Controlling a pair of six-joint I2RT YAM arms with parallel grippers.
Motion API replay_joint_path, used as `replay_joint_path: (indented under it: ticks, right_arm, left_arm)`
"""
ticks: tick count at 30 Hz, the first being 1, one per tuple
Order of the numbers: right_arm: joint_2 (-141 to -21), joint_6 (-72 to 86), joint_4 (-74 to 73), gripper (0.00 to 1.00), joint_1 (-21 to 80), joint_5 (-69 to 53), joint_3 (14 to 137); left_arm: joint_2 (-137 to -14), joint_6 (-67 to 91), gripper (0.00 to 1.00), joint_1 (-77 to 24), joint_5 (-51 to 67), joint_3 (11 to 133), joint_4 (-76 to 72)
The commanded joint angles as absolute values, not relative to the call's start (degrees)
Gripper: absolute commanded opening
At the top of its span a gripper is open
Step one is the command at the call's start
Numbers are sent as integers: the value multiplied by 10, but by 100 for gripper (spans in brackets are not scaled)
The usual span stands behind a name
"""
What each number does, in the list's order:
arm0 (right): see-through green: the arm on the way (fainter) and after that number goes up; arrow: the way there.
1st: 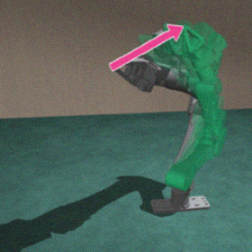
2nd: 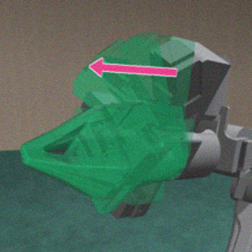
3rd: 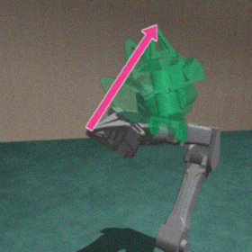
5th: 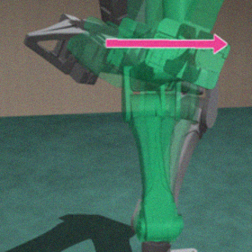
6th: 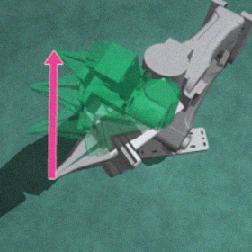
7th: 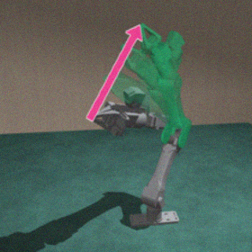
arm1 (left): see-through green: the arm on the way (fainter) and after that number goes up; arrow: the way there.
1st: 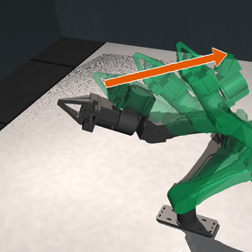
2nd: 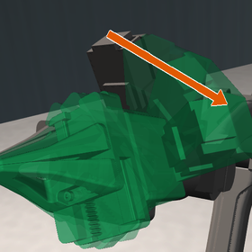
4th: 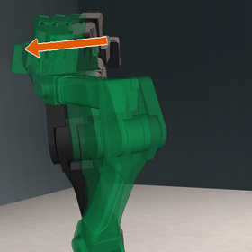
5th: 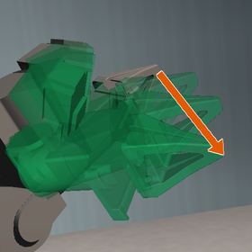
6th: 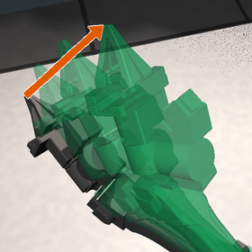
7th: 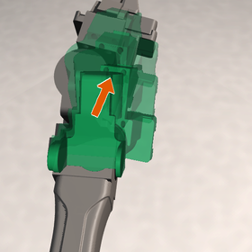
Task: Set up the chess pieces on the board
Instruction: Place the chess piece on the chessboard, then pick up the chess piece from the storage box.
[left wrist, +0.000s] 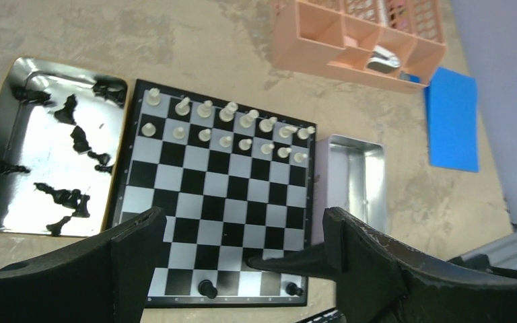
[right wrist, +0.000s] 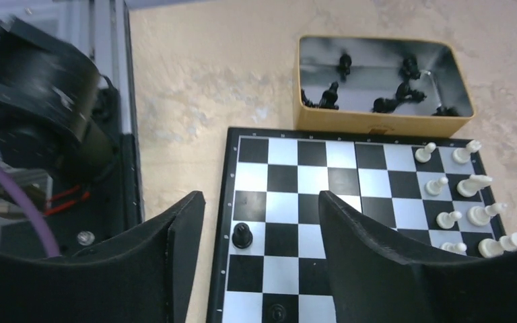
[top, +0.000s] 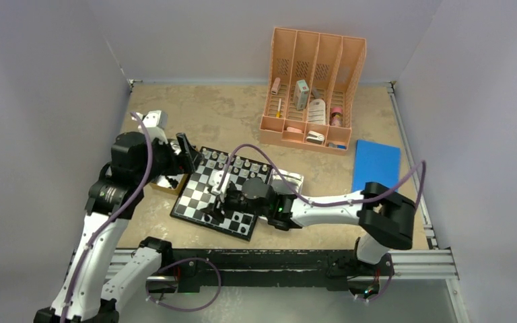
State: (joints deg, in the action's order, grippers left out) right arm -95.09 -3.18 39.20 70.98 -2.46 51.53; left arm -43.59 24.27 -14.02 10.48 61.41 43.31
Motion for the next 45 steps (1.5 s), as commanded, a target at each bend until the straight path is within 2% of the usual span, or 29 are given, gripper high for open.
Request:
replay_joint_path:
  ticks: [1, 7, 13, 14, 17, 20, 23, 31, 39, 45]
  right_arm:
    - [-877, 17, 383, 68, 713, -15, 511]
    - [-776, 56, 340, 77, 713, 21, 480]
    - [-658, 81, 328, 86, 713, 67, 431]
    - [-643, 87, 332, 87, 712, 72, 420]
    - [-606, 103, 339, 87, 713, 83, 389]
    - [-574, 103, 327, 87, 713, 99, 370]
    - [-551, 99, 333, 87, 713, 124, 351]
    - [-521, 116, 359, 88, 713, 147, 325]
    - [-510, 116, 348, 88, 713, 142, 326]
    - [-503, 123, 337, 88, 713, 145, 332]
  left_arm:
    - [-488, 219, 87, -140, 44, 604, 403]
    - [-576, 201, 84, -129, 5, 602, 376]
    - [-656, 164, 72, -18, 67, 616, 346]
    - [-665, 159, 71, -14, 49, 611, 336]
    - [-694, 149, 70, -12, 4, 609, 316]
    - [-731, 114, 69, -12, 10, 615, 288]
    - [-764, 75, 61, -12, 33, 621, 265]
    - [-845, 19, 47, -9, -23, 642, 232]
    - [-931, 18, 45, -9, -21, 687, 258]
    - [-952, 4, 38, -9, -26, 693, 257]
